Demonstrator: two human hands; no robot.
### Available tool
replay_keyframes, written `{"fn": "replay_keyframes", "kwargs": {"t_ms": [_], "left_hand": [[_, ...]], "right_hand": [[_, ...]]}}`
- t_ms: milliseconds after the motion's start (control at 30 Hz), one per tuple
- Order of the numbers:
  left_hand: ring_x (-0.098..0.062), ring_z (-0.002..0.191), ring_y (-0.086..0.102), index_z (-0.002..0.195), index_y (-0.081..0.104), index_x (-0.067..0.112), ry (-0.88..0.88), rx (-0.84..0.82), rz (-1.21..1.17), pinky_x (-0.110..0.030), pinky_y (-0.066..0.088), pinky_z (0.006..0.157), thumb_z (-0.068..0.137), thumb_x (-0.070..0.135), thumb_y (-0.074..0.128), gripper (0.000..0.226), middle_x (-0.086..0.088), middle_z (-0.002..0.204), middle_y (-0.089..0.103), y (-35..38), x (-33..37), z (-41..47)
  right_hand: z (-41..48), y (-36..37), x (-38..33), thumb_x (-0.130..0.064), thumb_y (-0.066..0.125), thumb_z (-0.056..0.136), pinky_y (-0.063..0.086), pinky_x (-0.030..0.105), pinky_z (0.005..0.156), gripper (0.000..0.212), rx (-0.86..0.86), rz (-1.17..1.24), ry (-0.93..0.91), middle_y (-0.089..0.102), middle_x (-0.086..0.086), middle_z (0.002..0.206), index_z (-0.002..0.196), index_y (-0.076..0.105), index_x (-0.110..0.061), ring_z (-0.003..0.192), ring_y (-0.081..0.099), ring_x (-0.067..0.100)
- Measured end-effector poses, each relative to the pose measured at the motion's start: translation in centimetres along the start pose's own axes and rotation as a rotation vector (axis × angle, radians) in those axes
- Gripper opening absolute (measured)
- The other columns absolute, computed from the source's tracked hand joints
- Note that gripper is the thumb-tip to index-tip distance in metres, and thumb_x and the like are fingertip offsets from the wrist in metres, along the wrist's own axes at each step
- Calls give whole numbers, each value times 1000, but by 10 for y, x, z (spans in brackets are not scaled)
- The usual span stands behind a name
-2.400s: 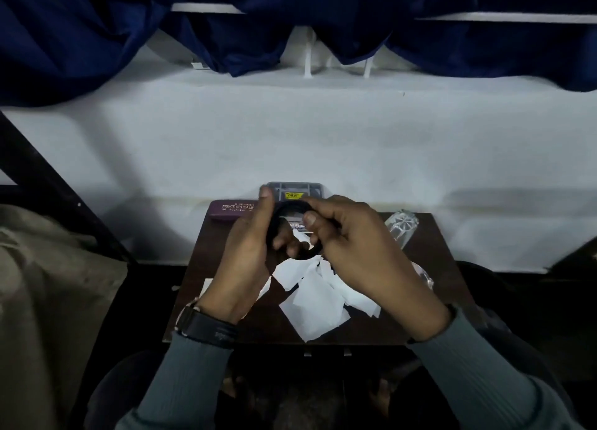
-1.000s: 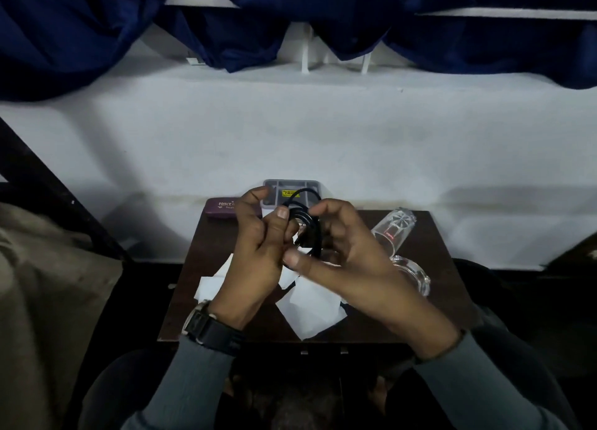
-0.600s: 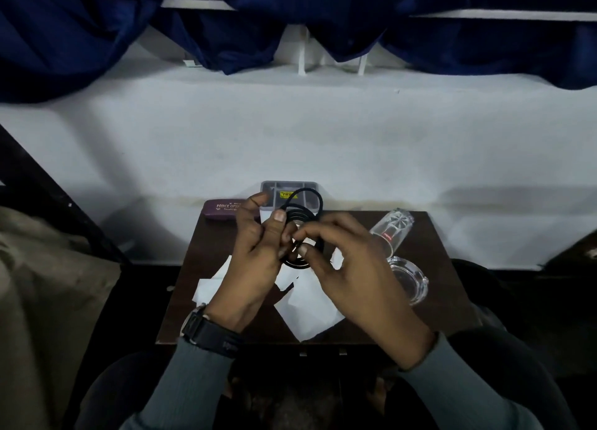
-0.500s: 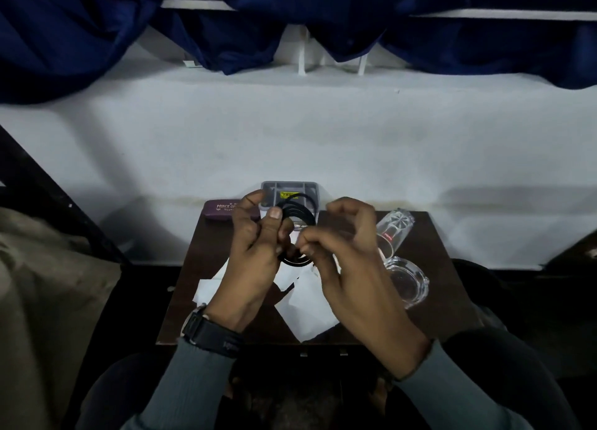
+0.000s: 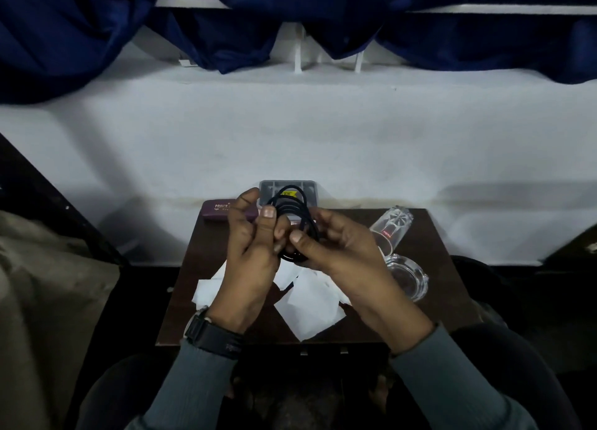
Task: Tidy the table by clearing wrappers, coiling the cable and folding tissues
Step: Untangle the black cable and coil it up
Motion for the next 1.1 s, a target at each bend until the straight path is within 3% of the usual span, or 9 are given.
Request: {"fn": "replay_keyframes", "kwargs": {"t_ms": [100,267,367,533,633,733,867,1000,1100], "left_hand": [[-5,52,39,122,42,26,-9,15,17,-27,38,65,97,23,46,25,12,61,49,-4,-1,2],[-7,59,46,120,45,28,-44,64,65,-30,40,69,110,15,41,17,12,62,53,-2,-5,0],[-6,59,47,120,48,28,-93,35,40,-23,42,69,106,21,46,16,12,61,53,3,-6,-2],[-16,62,44,125,47,14,-353,-144,-276,-22,45,63,106,14,38,20,-2,69,44,2,0,-6],[-23,66,49,113,55,6,-482,-304,-255,-30,49,68,107,35,31,38,-9,72,43,7,2,-12],[-24,56,53,107,63,5,-566,-275,-194,-30,52,61,105,52,27,60,-10,63,49,7,1,-12],[-14,45,43,107,58,14,-597,-211,-233,-25,50,57,90,34,52,27,-1,57,43,7,-1,-14],[-5,41,31,121,52,17,-501,-62,-232,-27,50,56,105,19,45,17,6,54,35,3,-14,-7],[-6,41,30,118,52,17,-402,35,-171,-24,45,47,108,13,40,16,6,53,33,-2,-14,-2]], "right_hand": [[-1,-6,-5,-4,77,88,61,43,91,32,-64,59,24,79,13,106,117,74,-16,103,76,28],[-7,-5,0,-14,75,88,60,53,93,21,-190,274,221,76,5,93,108,77,-9,100,73,20],[-5,-6,3,-12,73,92,63,44,85,17,-138,222,194,76,10,96,106,76,-3,98,75,22],[2,-20,-1,-12,63,99,62,32,73,22,-80,212,88,67,28,98,114,75,-2,89,69,30],[6,-23,-3,-11,59,103,56,28,63,23,-72,-50,-44,71,21,89,119,75,-8,72,65,23],[7,-23,-7,-8,59,102,50,28,54,27,-130,-329,-134,75,6,78,118,77,-22,64,63,14],[12,-26,-10,-16,63,100,56,30,55,28,-144,-592,-153,73,9,84,121,76,-31,60,61,21],[7,-24,-15,-29,66,98,52,29,67,15,-97,-822,-275,68,-13,75,110,75,-30,63,64,3],[-2,-26,-19,-40,68,95,46,29,63,20,54,-1003,-391,70,-8,71,92,77,-22,59,60,7]]}}
Point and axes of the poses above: each hand's wrist, its own z-axis towards the middle knuckle, its own y-axis out of the palm, x = y × z, the point moved 4 cm from there along z, towards the middle knuckle
